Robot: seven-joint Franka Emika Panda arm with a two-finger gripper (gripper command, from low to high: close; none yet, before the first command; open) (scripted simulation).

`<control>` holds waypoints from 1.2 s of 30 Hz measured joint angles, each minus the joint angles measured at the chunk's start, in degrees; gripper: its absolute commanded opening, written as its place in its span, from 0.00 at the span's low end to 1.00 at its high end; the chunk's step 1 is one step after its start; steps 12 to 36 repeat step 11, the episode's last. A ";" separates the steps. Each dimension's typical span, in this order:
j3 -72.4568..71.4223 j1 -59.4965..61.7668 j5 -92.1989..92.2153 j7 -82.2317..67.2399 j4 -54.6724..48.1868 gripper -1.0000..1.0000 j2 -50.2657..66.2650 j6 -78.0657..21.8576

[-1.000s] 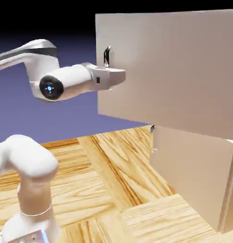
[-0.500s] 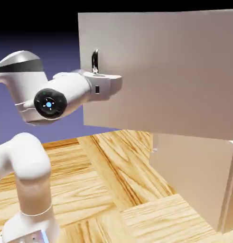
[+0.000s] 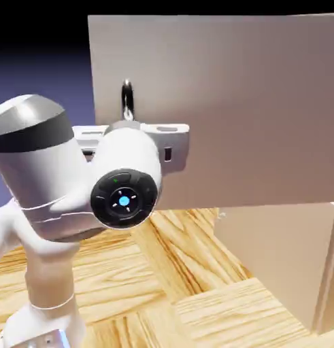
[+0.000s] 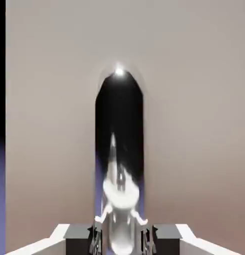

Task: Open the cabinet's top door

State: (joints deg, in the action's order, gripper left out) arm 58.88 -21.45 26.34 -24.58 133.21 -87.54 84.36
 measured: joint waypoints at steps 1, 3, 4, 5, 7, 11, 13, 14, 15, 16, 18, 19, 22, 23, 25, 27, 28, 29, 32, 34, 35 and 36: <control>0.78 -1.50 -0.48 0.24 -2.08 0.00 0.20 -1.76; 2.17 -4.52 -1.31 0.75 -6.23 0.00 0.56 -5.20; 2.80 -6.04 -1.66 1.03 -8.31 0.00 0.72 -6.88; 3.39 -7.57 -1.97 1.32 -10.39 0.00 0.86 -8.52; 4.45 -10.63 -2.48 1.95 -14.54 0.00 1.12 -11.74; 6.19 -16.73 -3.13 3.39 -22.81 0.00 1.56 -17.90; 6.19 -16.73 -3.13 3.39 -22.81 0.00 1.56 -17.90; 6.19 -16.73 -3.13 3.39 -22.81 0.00 1.56 -17.90; 6.19 -16.73 -3.13 3.39 -22.81 0.00 1.56 -17.90; 6.19 -16.73 -3.13 3.39 -22.81 0.00 1.56 -17.90; 6.19 -16.73 -3.13 3.39 -22.81 0.00 1.56 -17.90; 6.19 -16.73 -3.13 3.39 -22.81 0.00 1.56 -17.90; 6.19 -16.73 -3.13 3.39 -22.81 0.00 1.56 -17.90; 6.19 -16.73 -3.13 3.39 -22.81 0.00 1.56 -17.90; 6.19 -16.73 -3.13 3.39 -22.81 0.00 1.56 -17.90; 6.19 -16.73 -3.13 3.39 -22.81 0.00 1.56 -17.90; 6.19 -16.73 -3.13 3.39 -22.81 0.00 1.56 -17.90; 6.19 -16.73 -3.13 3.39 -22.81 0.00 1.56 -17.90; 6.19 -16.73 -3.13 3.39 -22.81 0.00 1.56 -17.90; 6.19 -16.73 -3.13 3.39 -22.81 0.00 1.56 -17.90; 6.19 -16.73 -3.13 3.39 -22.81 0.00 1.56 -17.90; 6.19 -16.73 -3.13 3.39 -22.81 0.00 1.56 -17.90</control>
